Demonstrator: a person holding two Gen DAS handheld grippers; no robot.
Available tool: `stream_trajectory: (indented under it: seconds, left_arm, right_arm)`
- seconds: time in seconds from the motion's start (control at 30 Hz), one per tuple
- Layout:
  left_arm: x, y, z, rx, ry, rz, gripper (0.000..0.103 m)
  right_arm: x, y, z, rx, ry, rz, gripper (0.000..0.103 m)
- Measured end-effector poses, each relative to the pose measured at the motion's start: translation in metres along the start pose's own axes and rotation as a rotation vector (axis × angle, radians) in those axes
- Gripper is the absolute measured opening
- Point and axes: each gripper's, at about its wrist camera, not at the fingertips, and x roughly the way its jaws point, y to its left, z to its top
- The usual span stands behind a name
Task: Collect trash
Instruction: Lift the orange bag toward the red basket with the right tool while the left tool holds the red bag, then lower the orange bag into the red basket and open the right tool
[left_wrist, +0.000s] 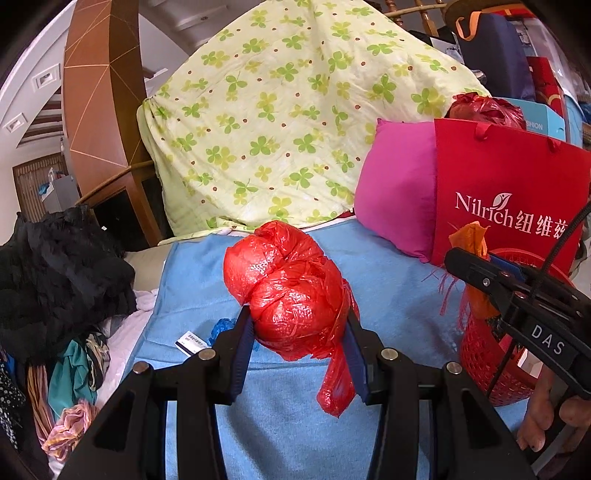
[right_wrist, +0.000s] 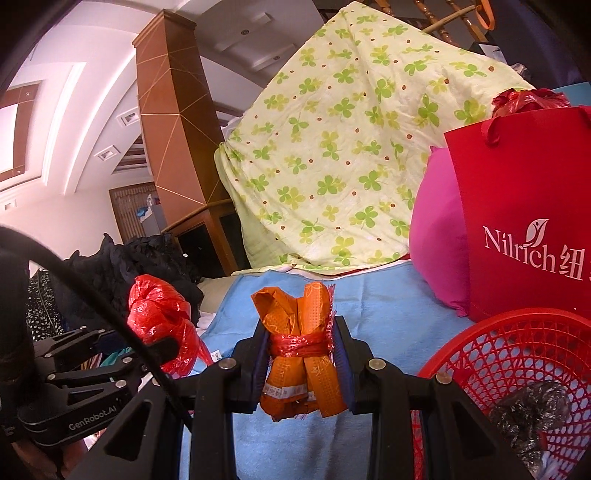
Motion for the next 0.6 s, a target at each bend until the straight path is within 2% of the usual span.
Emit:
stream_trajectory:
  seconds: [0.6]
  left_arm:
    - [-0.005, -0.019, 0.009, 0.057, -0.009, -0.023, 0.048]
  right_arm:
    - [-0.014, -0.01, 0.005, 0.043, -0.038, -0.025, 0.034]
